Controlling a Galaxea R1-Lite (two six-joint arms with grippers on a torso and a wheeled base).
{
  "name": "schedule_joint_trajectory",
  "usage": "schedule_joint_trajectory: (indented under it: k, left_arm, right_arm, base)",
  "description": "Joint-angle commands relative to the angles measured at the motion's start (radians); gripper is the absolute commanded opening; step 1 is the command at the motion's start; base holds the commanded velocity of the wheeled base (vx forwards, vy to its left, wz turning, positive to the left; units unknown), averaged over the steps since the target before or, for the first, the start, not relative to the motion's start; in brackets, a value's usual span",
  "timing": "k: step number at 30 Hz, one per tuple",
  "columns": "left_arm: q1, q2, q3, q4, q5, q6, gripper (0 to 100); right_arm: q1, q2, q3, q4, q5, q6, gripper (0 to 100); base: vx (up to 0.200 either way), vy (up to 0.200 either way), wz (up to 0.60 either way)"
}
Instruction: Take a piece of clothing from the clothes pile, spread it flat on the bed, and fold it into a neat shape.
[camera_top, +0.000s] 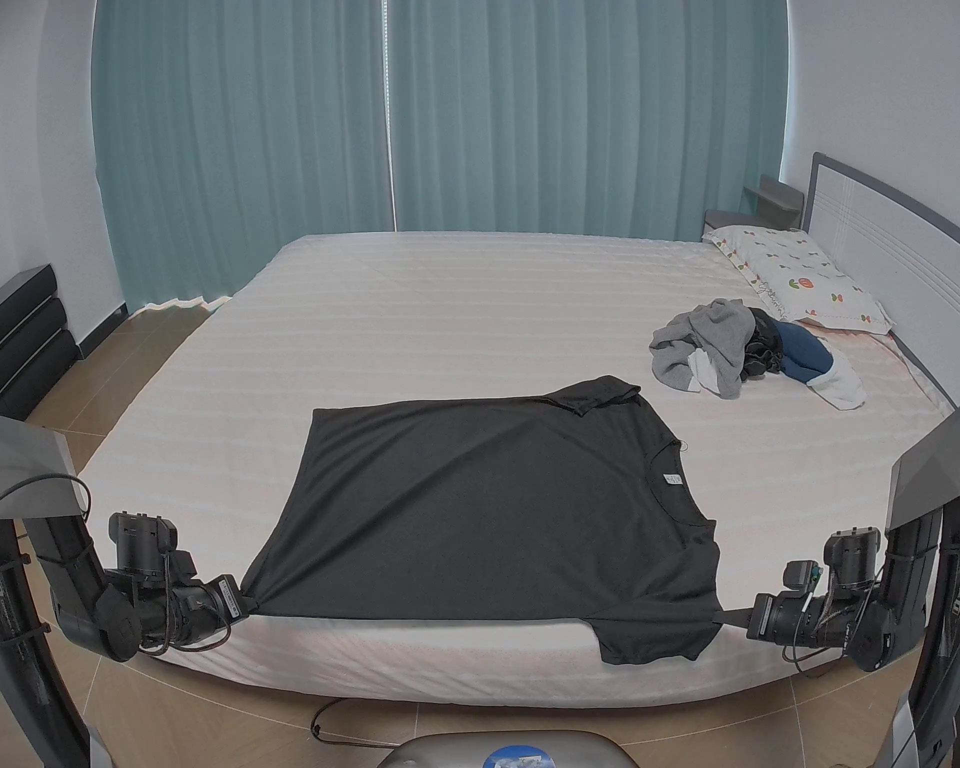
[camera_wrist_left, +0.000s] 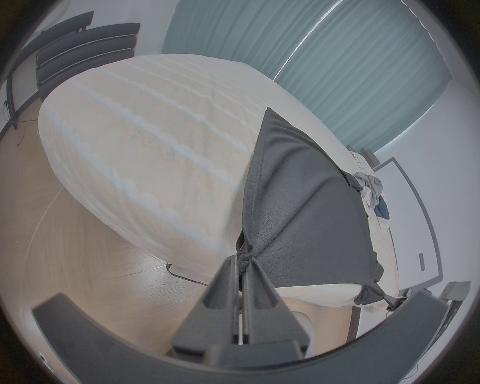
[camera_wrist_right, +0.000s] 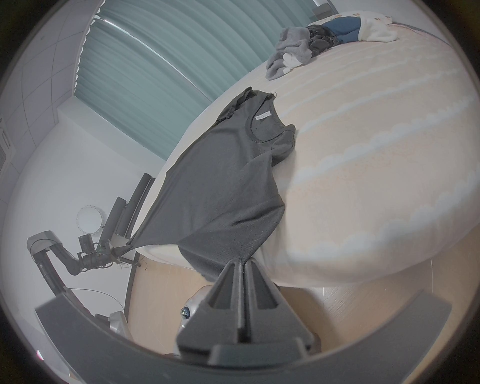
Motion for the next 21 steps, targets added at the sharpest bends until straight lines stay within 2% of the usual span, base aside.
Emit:
schedule_joint_trajectory:
  k: [1,11,18,21]
  left_arm:
    - [0.002,0.000,0.030,0.000,0.015,0.055,0]
    - [0.002,-0.002,0.059,0.000,0.036,0.109,0]
    - [0.002,-0.012,0.105,0.002,0.038,0.189,0]
    - [-0.001,-0.018,0.132,0.002,0.038,0.225,0]
  right_arm:
    - [-0.007,-0.002,0.105,-0.062,0.004,-0.010,0]
    - [-0.032,-0.012,0.105,0.018,0.004,-0.036,0]
    - [-0.044,-0.055,0.105,0.131,0.004,-0.106,0]
    - [-0.056,-0.127,0.105,0.226,0.004,-0.142,0]
  base:
    - [0.000,0.000,0.00]
    - [0.000,0.000,0.00]
    - [0.000,0.000,0.00]
    - [0.000,0.000,0.00]
